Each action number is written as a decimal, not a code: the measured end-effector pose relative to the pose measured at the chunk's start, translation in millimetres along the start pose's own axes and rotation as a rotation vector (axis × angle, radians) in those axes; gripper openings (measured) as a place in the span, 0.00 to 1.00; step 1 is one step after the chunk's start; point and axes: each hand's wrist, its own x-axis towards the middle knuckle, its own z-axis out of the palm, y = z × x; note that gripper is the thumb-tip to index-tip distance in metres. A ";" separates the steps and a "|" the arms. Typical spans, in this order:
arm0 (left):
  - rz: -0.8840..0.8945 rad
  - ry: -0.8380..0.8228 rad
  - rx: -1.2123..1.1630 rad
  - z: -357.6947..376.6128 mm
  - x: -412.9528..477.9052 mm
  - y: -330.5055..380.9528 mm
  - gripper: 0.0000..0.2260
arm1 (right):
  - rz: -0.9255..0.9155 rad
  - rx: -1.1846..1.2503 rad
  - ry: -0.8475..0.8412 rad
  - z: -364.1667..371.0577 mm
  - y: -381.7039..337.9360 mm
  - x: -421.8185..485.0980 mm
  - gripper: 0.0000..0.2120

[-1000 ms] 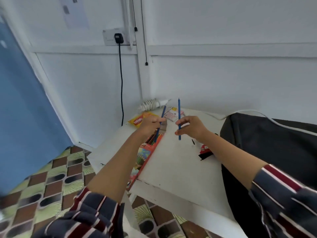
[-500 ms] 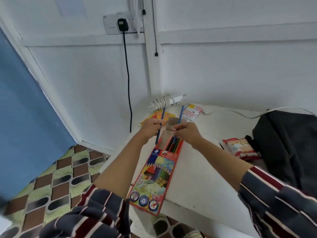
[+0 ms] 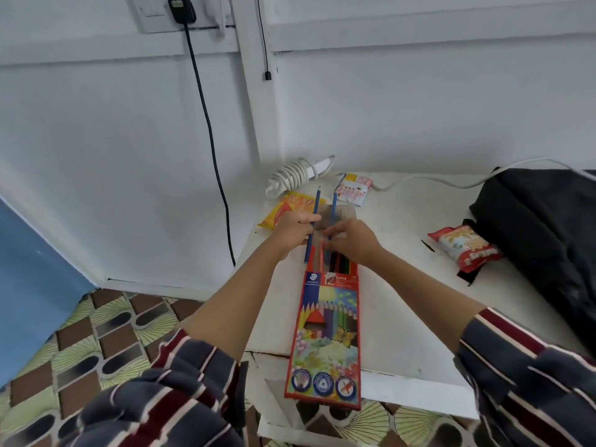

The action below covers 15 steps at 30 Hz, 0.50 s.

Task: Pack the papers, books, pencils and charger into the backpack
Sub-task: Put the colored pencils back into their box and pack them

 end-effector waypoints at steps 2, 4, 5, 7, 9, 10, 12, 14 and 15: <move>0.007 -0.014 0.015 0.5 -0.4 -0.7 0.18 | -0.058 -0.118 -0.009 2.2 4.3 -3.6 0.16; 0.017 -0.016 0.016 0.3 0.5 -0.7 0.18 | -0.101 -0.165 -0.020 2.6 5.3 -9.2 0.21; 0.020 -0.015 0.020 0.1 0.9 -1.0 0.18 | -0.113 -0.193 -0.041 2.0 5.9 -11.7 0.24; 0.020 -0.008 0.034 -0.1 0.2 -1.8 0.18 | -0.149 -0.292 -0.126 1.8 9.6 -15.0 0.28; 0.017 0.001 0.035 -0.3 -1.2 -2.2 0.18 | -0.205 -0.389 -0.208 1.4 13.0 -20.5 0.26; 0.015 0.005 0.034 -0.6 -2.0 -2.2 0.18 | -0.229 -0.388 -0.221 0.4 13.8 -24.0 0.25; 0.013 0.010 0.039 -1.4 -3.6 -2.2 0.18 | -0.257 -0.310 -0.211 -2.6 12.5 -31.0 0.24; 0.016 0.010 0.045 -1.3 -4.9 -2.1 0.18 | -0.246 -0.265 -0.239 -4.3 11.2 -35.7 0.31; 0.020 0.012 0.046 -0.7 -5.8 -1.8 0.18 | -0.232 -0.290 -0.271 -4.5 11.6 -36.8 0.37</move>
